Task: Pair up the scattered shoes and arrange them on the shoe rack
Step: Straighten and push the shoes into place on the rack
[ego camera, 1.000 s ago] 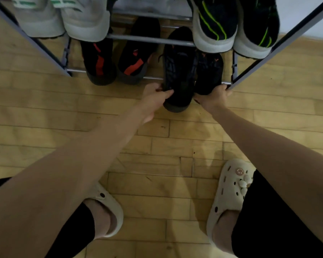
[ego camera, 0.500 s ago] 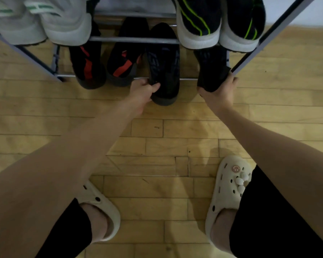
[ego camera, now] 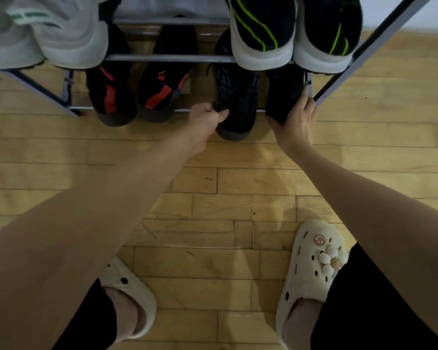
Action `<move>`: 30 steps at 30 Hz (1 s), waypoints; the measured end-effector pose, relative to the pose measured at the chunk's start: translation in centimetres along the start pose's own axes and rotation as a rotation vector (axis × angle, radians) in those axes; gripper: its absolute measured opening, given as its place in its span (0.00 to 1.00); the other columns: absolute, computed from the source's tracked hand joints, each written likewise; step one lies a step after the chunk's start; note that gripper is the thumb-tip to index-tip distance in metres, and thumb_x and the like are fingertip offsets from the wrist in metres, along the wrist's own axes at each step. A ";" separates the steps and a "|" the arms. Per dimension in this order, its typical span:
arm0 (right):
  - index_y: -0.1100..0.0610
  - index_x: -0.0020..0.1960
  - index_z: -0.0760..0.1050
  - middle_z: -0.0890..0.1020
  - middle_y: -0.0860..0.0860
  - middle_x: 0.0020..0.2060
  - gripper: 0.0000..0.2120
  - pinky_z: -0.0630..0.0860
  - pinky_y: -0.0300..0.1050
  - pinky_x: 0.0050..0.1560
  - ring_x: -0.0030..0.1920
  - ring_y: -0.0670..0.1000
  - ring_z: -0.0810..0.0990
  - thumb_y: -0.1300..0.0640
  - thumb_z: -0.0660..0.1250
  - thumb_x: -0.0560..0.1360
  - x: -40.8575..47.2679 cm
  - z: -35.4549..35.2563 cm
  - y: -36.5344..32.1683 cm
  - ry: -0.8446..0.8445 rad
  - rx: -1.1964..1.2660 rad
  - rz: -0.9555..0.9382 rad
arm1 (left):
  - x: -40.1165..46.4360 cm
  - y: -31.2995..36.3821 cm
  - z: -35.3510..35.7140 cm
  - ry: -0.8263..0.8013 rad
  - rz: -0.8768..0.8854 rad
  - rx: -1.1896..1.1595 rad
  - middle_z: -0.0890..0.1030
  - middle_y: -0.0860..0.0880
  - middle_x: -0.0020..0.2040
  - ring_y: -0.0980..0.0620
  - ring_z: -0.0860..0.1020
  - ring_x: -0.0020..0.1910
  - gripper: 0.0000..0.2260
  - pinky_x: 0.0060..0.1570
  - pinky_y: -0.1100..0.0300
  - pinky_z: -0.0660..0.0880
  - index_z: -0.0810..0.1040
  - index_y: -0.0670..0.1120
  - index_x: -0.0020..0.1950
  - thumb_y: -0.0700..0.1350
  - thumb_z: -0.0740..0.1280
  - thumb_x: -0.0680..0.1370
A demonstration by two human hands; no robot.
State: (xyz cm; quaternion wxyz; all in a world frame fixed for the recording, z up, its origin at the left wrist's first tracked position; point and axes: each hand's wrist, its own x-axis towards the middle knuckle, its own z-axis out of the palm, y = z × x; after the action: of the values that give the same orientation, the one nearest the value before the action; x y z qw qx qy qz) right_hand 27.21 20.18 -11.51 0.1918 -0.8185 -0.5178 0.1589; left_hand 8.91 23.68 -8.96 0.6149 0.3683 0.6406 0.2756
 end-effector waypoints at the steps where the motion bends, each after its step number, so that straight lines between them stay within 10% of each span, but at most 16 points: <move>1: 0.62 0.78 0.47 0.63 0.62 0.71 0.45 0.61 0.53 0.72 0.70 0.61 0.63 0.51 0.71 0.73 -0.2 -0.1 0.6 0.004 -0.010 -0.048 | 0.3 0.2 0.5 0.003 0.002 0.008 0.80 0.43 0.62 0.46 0.77 0.63 0.15 0.66 0.50 0.72 0.77 0.39 0.64 0.38 0.68 0.78; 12: 0.63 0.66 0.68 0.67 0.60 0.68 0.21 0.69 0.52 0.66 0.67 0.61 0.66 0.54 0.65 0.77 -1.1 -1.4 2.4 0.058 -0.210 -0.232 | 3.0 -0.1 3.4 0.029 -0.024 -0.024 0.77 0.43 0.65 0.46 0.76 0.63 0.22 0.67 0.48 0.71 0.73 0.38 0.67 0.45 0.69 0.76; 27: 0.66 0.74 0.54 0.65 0.62 0.66 0.36 0.66 0.48 0.65 0.63 0.60 0.67 0.66 0.64 0.70 -6.5 0.7 -1.5 0.040 -0.133 0.055 | 0.1 -0.4 0.8 0.004 0.028 0.397 0.73 0.45 0.70 0.44 0.78 0.60 0.25 0.62 0.48 0.76 0.66 0.45 0.75 0.57 0.55 0.82; 30: 0.65 0.70 0.60 0.68 0.61 0.60 0.30 0.66 0.47 0.60 0.58 0.60 0.68 0.65 0.62 0.69 -8.3 1.3 -3.3 -0.012 -0.228 -0.107 | -1.3 -1.8 -2.7 0.040 0.044 0.436 0.81 0.42 0.57 0.44 0.81 0.54 0.14 0.56 0.48 0.79 0.76 0.43 0.64 0.48 0.59 0.82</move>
State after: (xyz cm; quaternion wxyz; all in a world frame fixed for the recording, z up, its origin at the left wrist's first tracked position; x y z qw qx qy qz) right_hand 20.59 14.06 -10.57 0.1027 -0.8052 -0.5765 0.0932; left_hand 5.95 21.86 -9.41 0.5016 0.5006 0.6891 0.1512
